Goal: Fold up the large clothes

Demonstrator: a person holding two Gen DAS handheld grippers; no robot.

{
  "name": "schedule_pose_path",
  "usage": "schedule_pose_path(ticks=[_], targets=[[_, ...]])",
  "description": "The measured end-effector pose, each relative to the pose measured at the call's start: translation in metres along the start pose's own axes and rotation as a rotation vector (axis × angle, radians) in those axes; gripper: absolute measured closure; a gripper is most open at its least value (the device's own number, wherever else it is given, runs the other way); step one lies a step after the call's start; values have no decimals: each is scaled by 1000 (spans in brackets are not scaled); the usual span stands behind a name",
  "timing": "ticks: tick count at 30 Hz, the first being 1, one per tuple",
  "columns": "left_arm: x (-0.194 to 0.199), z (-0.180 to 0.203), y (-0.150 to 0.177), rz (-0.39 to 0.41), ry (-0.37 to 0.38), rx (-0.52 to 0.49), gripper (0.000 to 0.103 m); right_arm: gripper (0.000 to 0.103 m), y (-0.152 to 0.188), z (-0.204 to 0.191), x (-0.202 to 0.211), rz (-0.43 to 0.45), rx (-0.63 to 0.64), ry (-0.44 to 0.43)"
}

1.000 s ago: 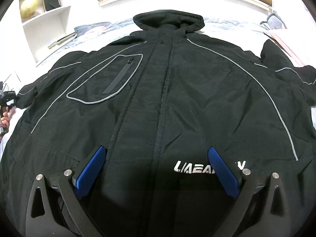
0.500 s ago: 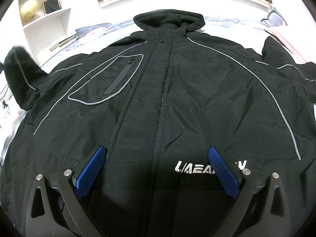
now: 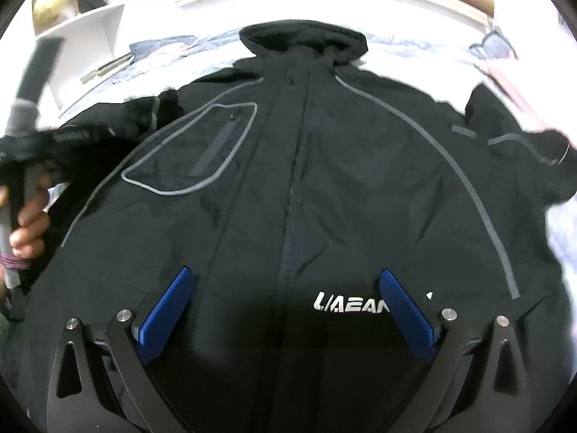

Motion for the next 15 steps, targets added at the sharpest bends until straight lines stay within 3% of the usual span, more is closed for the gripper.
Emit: schedule_pose_path(ticks=[4,7,11,15], targets=[[12,-4,4,-11,209,46,43,0,-29,-20,22,3,48,-34],[33,-6,8,21,304,90,40,0,-58,-38,31,4,79,-76],[81,-25,14,131,284,114,39,1,-105,-67,22,-3,79,-211],[119,-56,19,200,195,153,37,12,-136,-98,-17,-46,62,-301]])
Point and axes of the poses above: each gripper's, at about its wrist camera, not at the fingertips, and x roughly against the way its jaws point, z to its right, y to its underside, the point moved 4 cm from there along -x, roughly the way its jaws point, and after that the axes turned 3 degrees about -z, right-handed, at the moved point
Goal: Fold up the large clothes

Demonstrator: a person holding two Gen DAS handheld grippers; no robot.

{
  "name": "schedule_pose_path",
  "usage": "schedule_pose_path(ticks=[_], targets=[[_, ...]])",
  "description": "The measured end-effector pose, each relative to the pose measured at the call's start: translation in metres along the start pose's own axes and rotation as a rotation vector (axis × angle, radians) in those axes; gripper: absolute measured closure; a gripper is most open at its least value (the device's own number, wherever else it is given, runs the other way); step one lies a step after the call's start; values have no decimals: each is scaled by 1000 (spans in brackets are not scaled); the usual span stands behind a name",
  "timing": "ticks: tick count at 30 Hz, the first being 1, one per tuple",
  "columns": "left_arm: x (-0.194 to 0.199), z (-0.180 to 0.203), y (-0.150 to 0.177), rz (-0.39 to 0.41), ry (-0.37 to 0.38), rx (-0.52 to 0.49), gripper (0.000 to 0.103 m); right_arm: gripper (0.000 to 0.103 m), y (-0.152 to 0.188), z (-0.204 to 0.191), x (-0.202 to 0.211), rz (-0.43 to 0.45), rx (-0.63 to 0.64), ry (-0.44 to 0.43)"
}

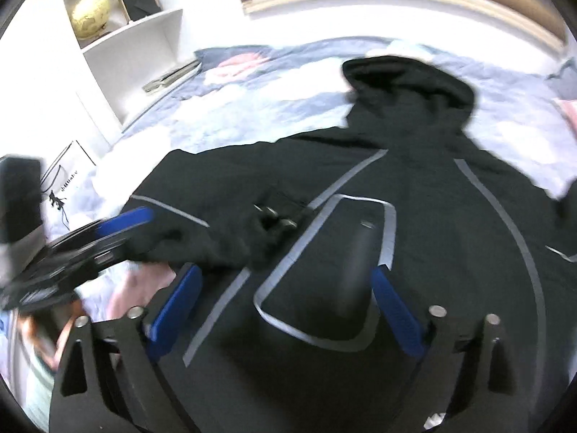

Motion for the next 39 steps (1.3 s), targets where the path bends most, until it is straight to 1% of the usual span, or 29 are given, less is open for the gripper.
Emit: schedule_pose_path(ticks=[1,2,4,7,9,10,11,12,13,16,18,21,24,27,30,33,36,38,39], targets=[[8,-6,-1,11,-32,5,37,17,-5,-1,-15,-24,-26,-13],[14,-12,-2,18,-55,7,37,20,-8,-1,-27,-43,-47,-27],[26,-24,-1,27,-113,7,37,21,-15,-1,-53,-73,-93,-62],[37,-40,4,30,-172,12,37,23,-18,-2,-82,-103,-112,-41],[35,-50,6,23,-195,33,37,39,-19,-6,-97,-118,-111,-34],[33,-55,7,14,-205,47,37,58,-19,-9,-103,-133,-101,-35],[28,-58,6,8,-212,54,37,64,-20,-13,-107,-142,-89,-38],[26,-60,6,3,-224,60,37,66,-22,-16,-105,-128,-72,-24],[22,-60,5,2,-230,60,38,71,-23,-17,-101,-113,-53,-14],[15,-53,-2,5,-224,42,38,73,-30,-22,-72,-37,24,31],[13,-46,-6,9,-214,29,38,74,-37,-18,-51,1,36,55],[6,-28,-15,8,-209,0,38,76,-45,0,-19,48,21,87],[-4,-6,-24,5,-204,-38,38,76,-49,28,18,106,4,159],[-16,16,-34,15,-194,-73,38,76,-50,68,54,153,-33,227],[-36,34,-42,-2,-183,-89,38,76,-44,117,85,196,-73,329],[-67,43,-43,-60,-187,-87,38,76,-36,162,101,203,-124,395],[-103,45,-35,-137,-199,-87,38,76,-20,203,99,177,-176,454],[-126,45,-27,-180,-225,-91,38,76,-4,226,85,132,-215,456],[-137,43,-22,-199,-252,-92,38,76,4,235,76,105,-233,444]])
Point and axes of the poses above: each gripper's, at about its wrist camera, not at the fingertips, and x roughly against the way its jaws point, z to its right, y to its underside, the point moved 4 cm from there along -x, roughly the way its jaws point, and after that the axes turned 3 degrees about -z, right-handed, at the moved point
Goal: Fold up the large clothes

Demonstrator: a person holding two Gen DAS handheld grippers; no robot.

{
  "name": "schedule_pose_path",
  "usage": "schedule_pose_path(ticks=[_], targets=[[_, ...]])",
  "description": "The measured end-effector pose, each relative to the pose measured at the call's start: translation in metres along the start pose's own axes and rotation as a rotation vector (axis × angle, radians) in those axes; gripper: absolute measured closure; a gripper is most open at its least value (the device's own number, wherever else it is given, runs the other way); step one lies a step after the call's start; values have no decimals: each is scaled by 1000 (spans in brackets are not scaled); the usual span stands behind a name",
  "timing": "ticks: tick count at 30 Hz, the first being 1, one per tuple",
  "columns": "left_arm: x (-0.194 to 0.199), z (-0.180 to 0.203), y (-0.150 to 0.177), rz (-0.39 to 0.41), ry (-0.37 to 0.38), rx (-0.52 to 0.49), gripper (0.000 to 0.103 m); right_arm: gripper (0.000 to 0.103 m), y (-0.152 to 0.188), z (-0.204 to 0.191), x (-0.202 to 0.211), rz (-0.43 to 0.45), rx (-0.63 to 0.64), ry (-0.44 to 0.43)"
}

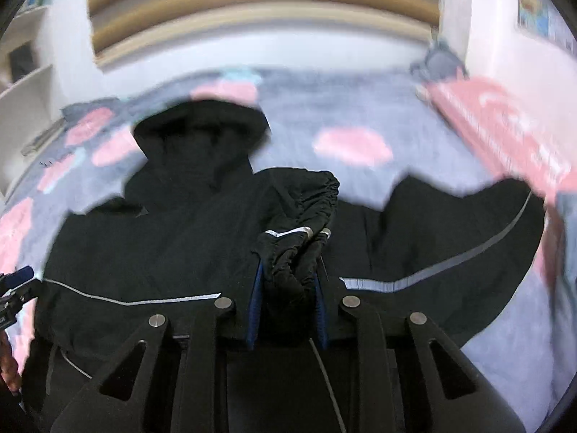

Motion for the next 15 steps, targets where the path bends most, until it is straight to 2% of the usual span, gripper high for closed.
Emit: schedule_pose_path(ticks=[3,6,8,11,15], targets=[[-28,2,10,-55,-45,3,38,76,21,8,-37,-92,-24,-3],[-44,3,18,-101,-80,-17,38,68,39,21,-65,-158,-70,-24],[-43,4,17,-103,-97,-28,38,51,40,28,-63,-165,-105,-37],[-33,6,14,-78,-88,-28,38,48,32,39,-42,-131,-145,-30],[-3,22,5,-12,11,-22,38,48,17,19,-4,-14,-108,-58]])
Point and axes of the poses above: each gripper's, at about its wrist camera, not at the fingertips, and x roughly against the way its jaws point, z to its right, y to its underside, the point moved 4 cm from there along -x, roughly the way its jaws point, and after that the axes turned 3 degrees about -z, right-handed, at the moved point
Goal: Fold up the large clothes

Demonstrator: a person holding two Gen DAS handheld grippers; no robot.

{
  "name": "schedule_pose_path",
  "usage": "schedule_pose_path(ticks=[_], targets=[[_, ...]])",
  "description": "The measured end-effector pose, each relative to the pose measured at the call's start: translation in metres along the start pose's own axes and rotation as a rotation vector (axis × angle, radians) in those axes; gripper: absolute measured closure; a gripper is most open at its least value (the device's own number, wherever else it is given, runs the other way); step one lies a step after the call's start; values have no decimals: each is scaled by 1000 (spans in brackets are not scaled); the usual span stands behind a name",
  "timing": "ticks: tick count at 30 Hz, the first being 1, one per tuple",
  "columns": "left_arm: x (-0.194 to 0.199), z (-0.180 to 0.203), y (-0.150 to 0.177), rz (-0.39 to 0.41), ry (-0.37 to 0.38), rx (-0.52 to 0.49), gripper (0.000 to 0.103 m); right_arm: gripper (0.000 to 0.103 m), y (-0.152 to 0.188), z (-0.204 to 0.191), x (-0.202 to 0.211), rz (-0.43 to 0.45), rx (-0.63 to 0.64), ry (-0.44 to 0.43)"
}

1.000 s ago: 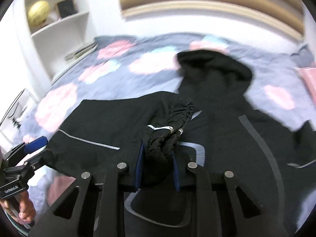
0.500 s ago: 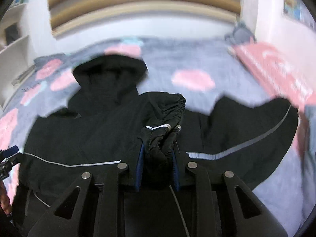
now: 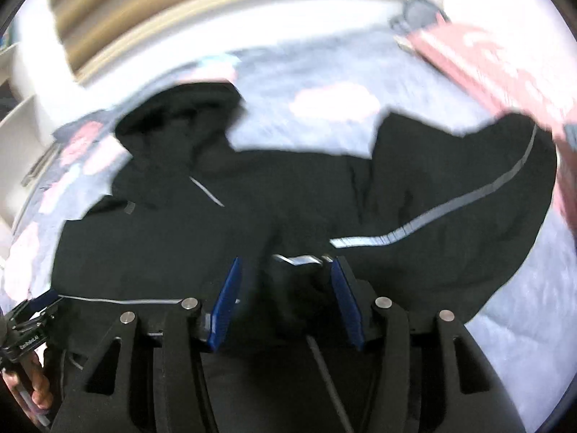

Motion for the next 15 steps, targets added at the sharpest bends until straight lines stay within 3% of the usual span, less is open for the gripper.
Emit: schedule_pose_path(ticks=[5,7,10,15], targets=[[4,34,-7,6,-2,-83,38,48,6,-46,-18,-40,137,-6],[-13,40,-2,-11,14,-76,38,48,18,-46,-40,-103,141,39],[-53,33,11,-112,11,-18,38,50,38,-34,-77,-214,123,91],[-58,39,11,-110,-56,-31,38,48,36,-37,-76,-209,146,102]])
Point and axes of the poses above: each gripper's, at about its wrist camera, not at the fingertips, and x roughly against the way its jaws point, z to its right, y to its underside, the point moved 4 cm from there along -x, roughly the way its jaws point, and after that the axes turned 3 degrees about -z, right-handed, at the moved point
